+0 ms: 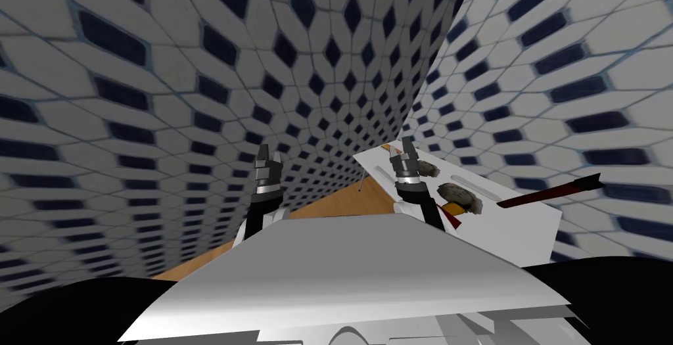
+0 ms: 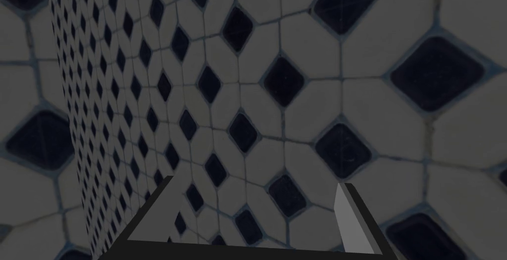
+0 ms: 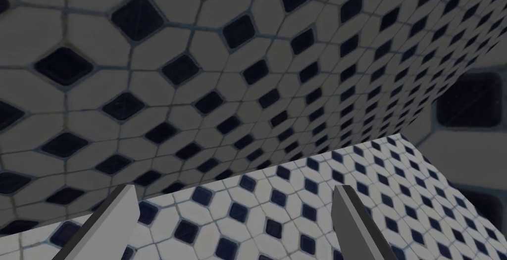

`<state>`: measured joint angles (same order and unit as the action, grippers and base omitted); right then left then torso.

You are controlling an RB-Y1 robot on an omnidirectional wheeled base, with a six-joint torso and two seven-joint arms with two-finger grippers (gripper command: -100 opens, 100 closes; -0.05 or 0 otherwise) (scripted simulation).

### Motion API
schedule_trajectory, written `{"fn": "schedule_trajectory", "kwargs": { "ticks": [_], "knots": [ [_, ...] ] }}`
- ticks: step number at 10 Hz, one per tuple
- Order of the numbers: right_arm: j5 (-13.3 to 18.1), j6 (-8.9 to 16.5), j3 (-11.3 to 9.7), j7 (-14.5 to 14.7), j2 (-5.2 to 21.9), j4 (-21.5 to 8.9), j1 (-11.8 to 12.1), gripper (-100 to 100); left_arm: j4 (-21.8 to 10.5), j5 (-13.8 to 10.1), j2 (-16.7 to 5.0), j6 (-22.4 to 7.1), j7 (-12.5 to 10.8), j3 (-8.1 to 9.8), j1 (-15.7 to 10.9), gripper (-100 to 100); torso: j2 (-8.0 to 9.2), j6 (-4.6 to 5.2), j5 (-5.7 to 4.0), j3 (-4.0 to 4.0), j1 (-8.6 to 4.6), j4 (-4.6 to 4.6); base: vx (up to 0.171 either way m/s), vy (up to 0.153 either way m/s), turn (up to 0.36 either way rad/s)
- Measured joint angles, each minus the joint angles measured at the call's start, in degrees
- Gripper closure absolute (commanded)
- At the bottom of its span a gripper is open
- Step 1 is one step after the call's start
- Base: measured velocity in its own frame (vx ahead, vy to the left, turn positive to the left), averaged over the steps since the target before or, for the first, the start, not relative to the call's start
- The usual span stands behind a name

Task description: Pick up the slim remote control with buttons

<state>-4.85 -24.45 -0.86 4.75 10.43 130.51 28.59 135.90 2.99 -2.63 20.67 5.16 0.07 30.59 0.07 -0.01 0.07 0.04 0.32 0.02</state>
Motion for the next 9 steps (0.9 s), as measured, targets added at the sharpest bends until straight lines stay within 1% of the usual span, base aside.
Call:
{"fn": "schedule_trajectory", "kwargs": {
  "ticks": [1, 2, 3, 4, 5, 7, 8, 9],
  "knots": [
    [-0.02, 0.00, -0.15, 0.35, 1.23, -0.24, 0.10, -100, 0.00, 0.00, 0.00, 0.00, 0.00, 0.00, 0.00, 0, 0.00, 0.01, 0.00, 0.00, -0.06, 0.00, -0.014, 0.068, 0.040],
    [-0.11, 0.11, -0.27, 0.76, 3.01, -0.74, -0.01, -100, 0.00, 0.00, 0.00, 0.00, 0.00, 0.00, 0.00, 0, -0.01, 0.00, -0.01, -0.01, -0.07, 0.00, -0.029, 0.120, 0.074],
    [0.05, -0.15, -0.99, 1.56, 4.64, -1.44, 0.47, -100, 0.00, 0.00, 0.00, 0.00, 0.00, 0.00, 0.00, 0, 0.03, 0.00, 0.02, 0.02, 0.10, 0.00, -0.012, 0.095, 0.009],
    [0.01, -0.20, -1.12, 1.98, 5.99, -1.75, 0.51, -100, 0.00, 0.00, 0.00, 0.00, 0.00, 0.00, 0.00, 0, -0.01, 0.01, 0.02, 0.00, 0.04, 0.00, -0.011, 0.093, 0.053],
    [0.09, 0.14, -1.61, 2.56, 7.51, -1.83, 0.79, -100, 0.00, 0.00, 0.00, 0.00, 0.00, 0.00, 0.00, 0, -0.02, 0.00, 0.01, -0.01, 0.04, 0.00, -0.015, 0.074, 0.025],
    [0.04, 0.40, -2.08, 3.30, 10.27, -2.95, 0.77, -100, 0.00, 0.00, 0.00, 0.00, 0.00, 0.00, 0.00, 0, -0.01, 0.00, 0.01, -0.01, 0.03, 0.00, -0.010, 0.090, 0.051],
    [0.04, 0.34, -2.28, 3.62, 11.43, -3.26, 1.14, -100, 0.00, 0.00, 0.00, 0.00, 0.00, 0.00, 0.00, 0, -0.04, 0.01, 0.01, -0.02, -0.01, 0.00, 0.006, 0.110, 0.078],
    [-0.04, 0.24, -2.54, 3.94, 13.20, -3.71, 1.83, -100, 0.00, 0.00, 0.00, 0.00, 0.00, 0.00, 0.00, 0, -0.07, 0.00, 0.02, -0.04, 0.07, -0.01, -0.009, 0.092, 0.034]
  ]
}}
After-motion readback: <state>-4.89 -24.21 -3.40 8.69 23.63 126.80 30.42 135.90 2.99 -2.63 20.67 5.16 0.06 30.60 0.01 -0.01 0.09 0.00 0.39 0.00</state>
